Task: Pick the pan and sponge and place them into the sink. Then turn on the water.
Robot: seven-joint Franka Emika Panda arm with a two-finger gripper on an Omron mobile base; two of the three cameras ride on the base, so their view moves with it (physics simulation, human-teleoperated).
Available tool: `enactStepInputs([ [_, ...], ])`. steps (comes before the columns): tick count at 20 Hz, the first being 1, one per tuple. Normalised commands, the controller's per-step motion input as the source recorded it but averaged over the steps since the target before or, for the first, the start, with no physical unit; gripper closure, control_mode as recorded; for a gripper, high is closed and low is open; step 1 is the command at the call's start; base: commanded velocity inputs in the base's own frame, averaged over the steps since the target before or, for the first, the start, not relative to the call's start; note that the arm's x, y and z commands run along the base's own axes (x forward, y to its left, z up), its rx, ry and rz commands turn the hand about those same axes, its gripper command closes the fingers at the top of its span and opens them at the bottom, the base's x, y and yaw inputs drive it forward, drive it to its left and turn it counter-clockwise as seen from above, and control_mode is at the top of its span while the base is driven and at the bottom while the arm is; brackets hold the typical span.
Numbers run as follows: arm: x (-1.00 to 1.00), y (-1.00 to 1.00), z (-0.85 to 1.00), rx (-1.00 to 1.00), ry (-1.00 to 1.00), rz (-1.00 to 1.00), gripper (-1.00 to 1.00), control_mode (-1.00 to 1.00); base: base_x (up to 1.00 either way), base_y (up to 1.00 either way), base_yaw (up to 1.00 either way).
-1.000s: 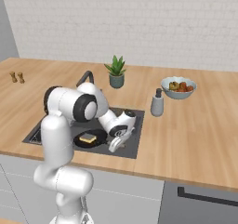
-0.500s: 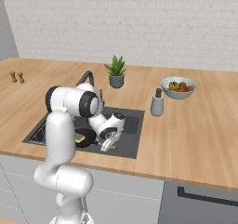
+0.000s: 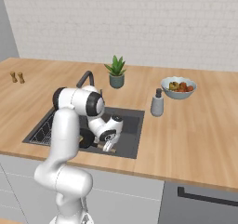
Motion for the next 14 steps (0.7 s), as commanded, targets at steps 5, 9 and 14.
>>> enactStepInputs([
  [5, 0.00, -0.27, -0.14, -0.07, -0.02, 0.05, 1.00, -1.00, 0.00, 0.00, 0.00],
  [9, 0.00, -0.21, 0.00, -0.06, -0.05, 0.05, -1.00, -1.00, 0.00, 0.00, 0.00],
  [14, -0.20, -0.28, 0.17, -0.02, -0.09, 0.00, -1.00, -1.00, 0.00, 0.00, 0.00],
])
